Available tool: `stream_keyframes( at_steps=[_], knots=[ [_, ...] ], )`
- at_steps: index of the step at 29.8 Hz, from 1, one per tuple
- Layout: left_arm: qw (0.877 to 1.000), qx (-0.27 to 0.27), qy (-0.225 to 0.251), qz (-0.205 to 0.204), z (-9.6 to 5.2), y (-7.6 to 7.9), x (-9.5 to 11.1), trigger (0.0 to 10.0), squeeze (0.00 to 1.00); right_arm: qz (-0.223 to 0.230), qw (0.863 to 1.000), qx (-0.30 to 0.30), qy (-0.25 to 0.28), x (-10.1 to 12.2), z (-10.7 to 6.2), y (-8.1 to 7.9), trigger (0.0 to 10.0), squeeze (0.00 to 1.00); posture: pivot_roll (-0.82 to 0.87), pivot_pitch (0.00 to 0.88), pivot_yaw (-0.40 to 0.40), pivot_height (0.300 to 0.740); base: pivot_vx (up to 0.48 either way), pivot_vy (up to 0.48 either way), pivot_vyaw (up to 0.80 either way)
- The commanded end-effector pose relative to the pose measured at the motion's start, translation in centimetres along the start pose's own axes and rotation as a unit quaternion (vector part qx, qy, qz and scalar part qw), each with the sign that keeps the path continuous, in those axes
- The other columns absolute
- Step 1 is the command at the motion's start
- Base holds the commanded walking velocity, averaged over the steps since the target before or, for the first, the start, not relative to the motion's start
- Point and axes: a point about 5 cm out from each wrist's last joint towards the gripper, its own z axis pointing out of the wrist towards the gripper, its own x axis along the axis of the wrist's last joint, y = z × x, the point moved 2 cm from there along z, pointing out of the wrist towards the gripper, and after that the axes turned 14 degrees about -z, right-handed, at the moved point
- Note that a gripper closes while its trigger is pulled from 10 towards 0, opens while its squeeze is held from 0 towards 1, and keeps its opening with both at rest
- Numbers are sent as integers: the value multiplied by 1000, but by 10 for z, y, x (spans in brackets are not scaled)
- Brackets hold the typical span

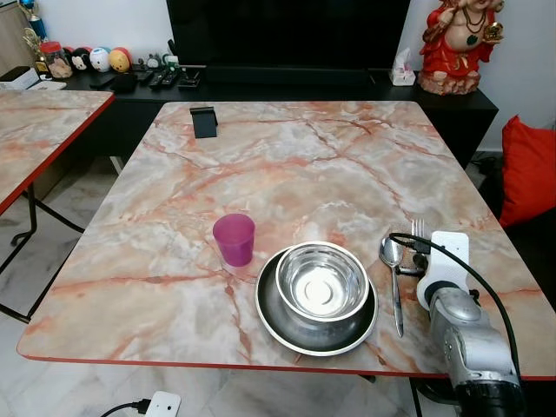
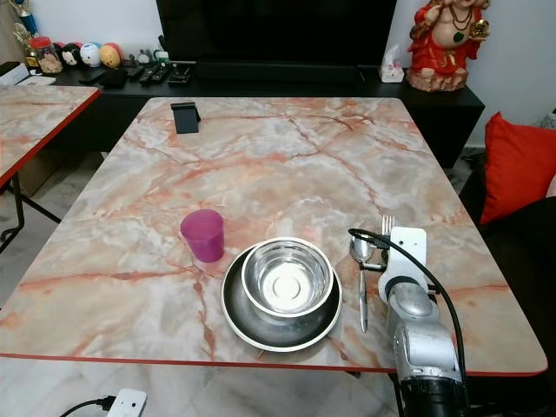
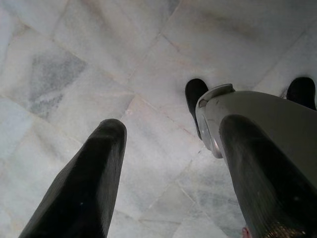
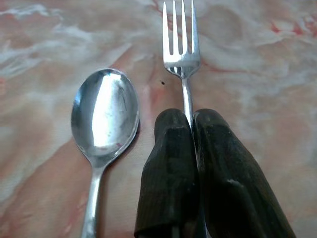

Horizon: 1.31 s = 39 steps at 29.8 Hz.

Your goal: Setting the table

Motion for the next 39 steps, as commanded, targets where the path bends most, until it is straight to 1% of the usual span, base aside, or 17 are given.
stream_keyframes(
  at_steps=[1,6,10,17,39],
  knots=[
    [1000,2,-4,3,0,-2,-1,10000,0,-2,1000,8,0,1,1,-3,10000,0,-29,0,4,740,0,0,0],
    [1000,2,-4,2,0,-2,-1,10000,0,-4,1000,10,-7,-2,1,-5,10000,0,-21,0,4,740,0,0,0],
    [1000,2,-4,2,0,-2,-1,10000,0,-9,1000,13,-23,-8,0,-7,10000,0,-22,0,4,740,0,0,0],
    [1000,2,-4,3,0,-1,-1,10000,0,-6,999,12,-35,-14,-3,-9,10000,0,-23,0,5,740,0,0,0],
    [1000,2,-4,3,0,-2,-1,10000,0,-2,999,14,-41,-14,-2,-10,10000,0,-20,0,5,740,0,0,0]
  ],
)
